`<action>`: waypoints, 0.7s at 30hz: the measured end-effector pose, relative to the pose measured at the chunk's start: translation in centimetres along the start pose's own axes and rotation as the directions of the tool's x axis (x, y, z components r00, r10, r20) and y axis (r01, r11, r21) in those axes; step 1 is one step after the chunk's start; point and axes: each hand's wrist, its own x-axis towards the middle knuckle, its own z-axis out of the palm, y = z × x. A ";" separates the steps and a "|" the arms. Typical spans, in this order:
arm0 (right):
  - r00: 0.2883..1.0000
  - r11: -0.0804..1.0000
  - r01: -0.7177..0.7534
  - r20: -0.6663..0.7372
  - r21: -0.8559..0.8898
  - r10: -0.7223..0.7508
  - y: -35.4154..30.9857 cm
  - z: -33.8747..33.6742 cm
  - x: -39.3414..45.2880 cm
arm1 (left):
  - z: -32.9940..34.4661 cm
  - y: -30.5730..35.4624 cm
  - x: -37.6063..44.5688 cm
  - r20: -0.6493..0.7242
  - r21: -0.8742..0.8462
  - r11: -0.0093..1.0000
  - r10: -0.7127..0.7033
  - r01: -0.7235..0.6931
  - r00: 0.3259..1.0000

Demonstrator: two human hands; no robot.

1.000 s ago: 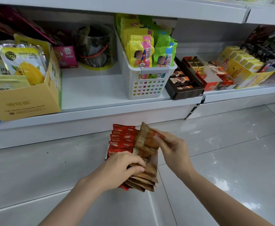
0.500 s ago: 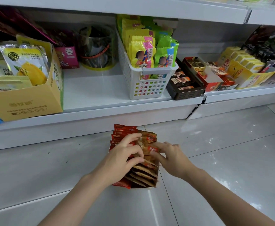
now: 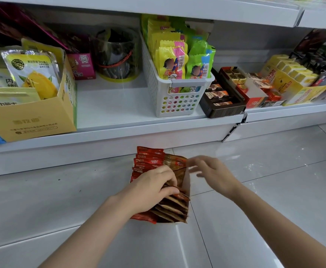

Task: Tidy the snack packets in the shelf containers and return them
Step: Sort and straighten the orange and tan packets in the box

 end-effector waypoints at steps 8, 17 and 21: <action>0.954 0.910 0.083 -0.232 -0.407 -0.191 0.9 3.8 1.3 | -0.1 0.5 -0.9 0.019 0.008 1.000 -0.028 0.028 0.999; 0.905 0.993 0.111 -0.416 0.040 -0.084 -0.1 1.7 1.3 | 0.2 0.1 -1.5 -0.010 -0.111 0.992 -0.065 0.064 0.998; 0.896 0.973 0.115 -0.443 0.200 -0.015 -0.8 -1.3 -0.2 | 0.2 0.7 -1.6 -0.021 -0.192 0.972 -0.142 0.135 0.990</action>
